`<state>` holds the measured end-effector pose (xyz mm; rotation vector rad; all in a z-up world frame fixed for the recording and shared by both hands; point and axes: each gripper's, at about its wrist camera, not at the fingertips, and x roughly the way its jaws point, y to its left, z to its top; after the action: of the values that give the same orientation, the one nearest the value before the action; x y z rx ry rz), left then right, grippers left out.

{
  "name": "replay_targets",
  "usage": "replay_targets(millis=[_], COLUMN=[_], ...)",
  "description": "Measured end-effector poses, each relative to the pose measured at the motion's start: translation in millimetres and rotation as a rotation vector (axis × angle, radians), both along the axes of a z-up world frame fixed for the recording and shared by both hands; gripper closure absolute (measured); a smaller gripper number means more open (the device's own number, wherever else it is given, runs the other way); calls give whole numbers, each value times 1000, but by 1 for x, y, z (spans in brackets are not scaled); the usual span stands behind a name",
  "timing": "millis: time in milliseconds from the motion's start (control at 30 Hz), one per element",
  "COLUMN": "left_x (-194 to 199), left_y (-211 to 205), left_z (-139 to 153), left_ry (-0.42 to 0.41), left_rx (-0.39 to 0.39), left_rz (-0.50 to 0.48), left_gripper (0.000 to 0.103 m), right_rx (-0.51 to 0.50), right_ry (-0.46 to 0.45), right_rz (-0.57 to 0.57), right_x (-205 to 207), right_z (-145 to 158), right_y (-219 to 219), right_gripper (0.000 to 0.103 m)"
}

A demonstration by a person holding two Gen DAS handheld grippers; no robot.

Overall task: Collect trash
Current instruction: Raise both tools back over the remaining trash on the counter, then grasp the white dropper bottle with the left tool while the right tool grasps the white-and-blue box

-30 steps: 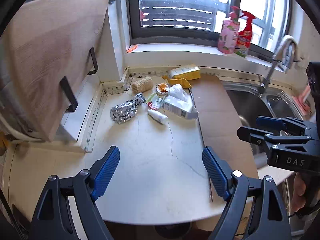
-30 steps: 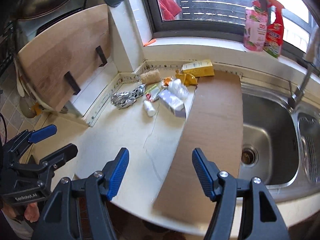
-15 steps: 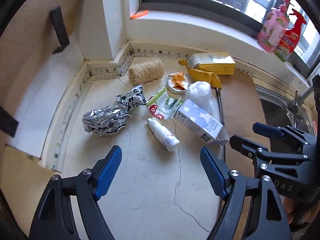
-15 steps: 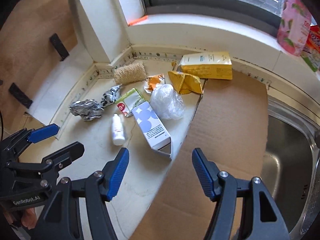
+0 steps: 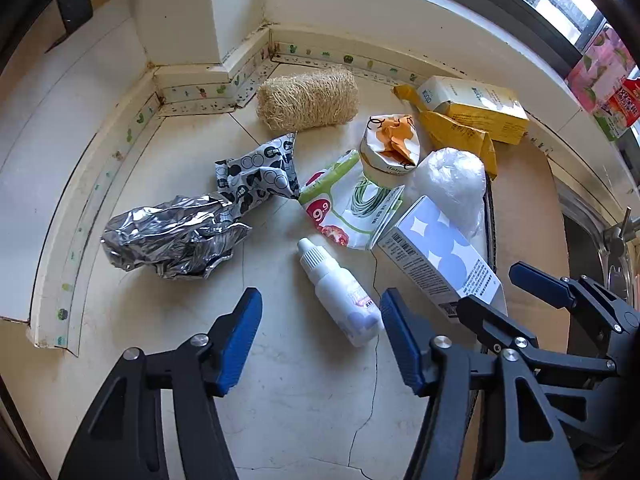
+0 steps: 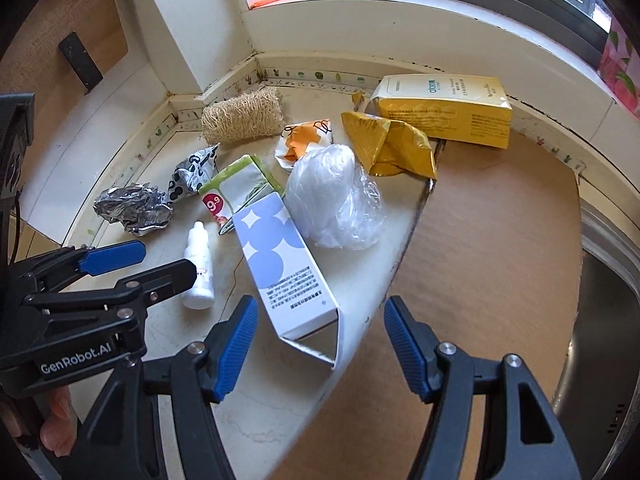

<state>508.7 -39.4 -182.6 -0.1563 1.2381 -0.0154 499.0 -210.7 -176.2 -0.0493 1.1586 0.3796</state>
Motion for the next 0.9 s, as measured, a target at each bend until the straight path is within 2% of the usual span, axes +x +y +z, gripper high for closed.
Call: replay_targets(millis=[100,233,300,367,433,633,900], left_x=[5,10,9,9,8,4,-14], left_y=[0,0,0,-1,-1,-9,-21], left_z=[-9,-20,-23,-26,-26,-24,-9], left_ry=[23,46,51,53,50,36,-4], left_rx=[-7,-26,-23,-22,-18,13,47], left_rz=[8,11,6,3,-3,-48,-82], left_gripper=[48,58,66,72,74,81,81], right_rx=[-3,-21,-28,-27,-28,-34,1], right_ry=[-8,-23,-32,-25,-21,-37,-33], right_rz=[13,37,52,65,74,81,74], right_x=[3,4,3,3,3,1,-17], right_z=[-3,-6,-7,-10,-12,-13,-5], right_y=[2,9,13,16,19,21,19], right_gripper=[37,37,41,50,58,61,64])
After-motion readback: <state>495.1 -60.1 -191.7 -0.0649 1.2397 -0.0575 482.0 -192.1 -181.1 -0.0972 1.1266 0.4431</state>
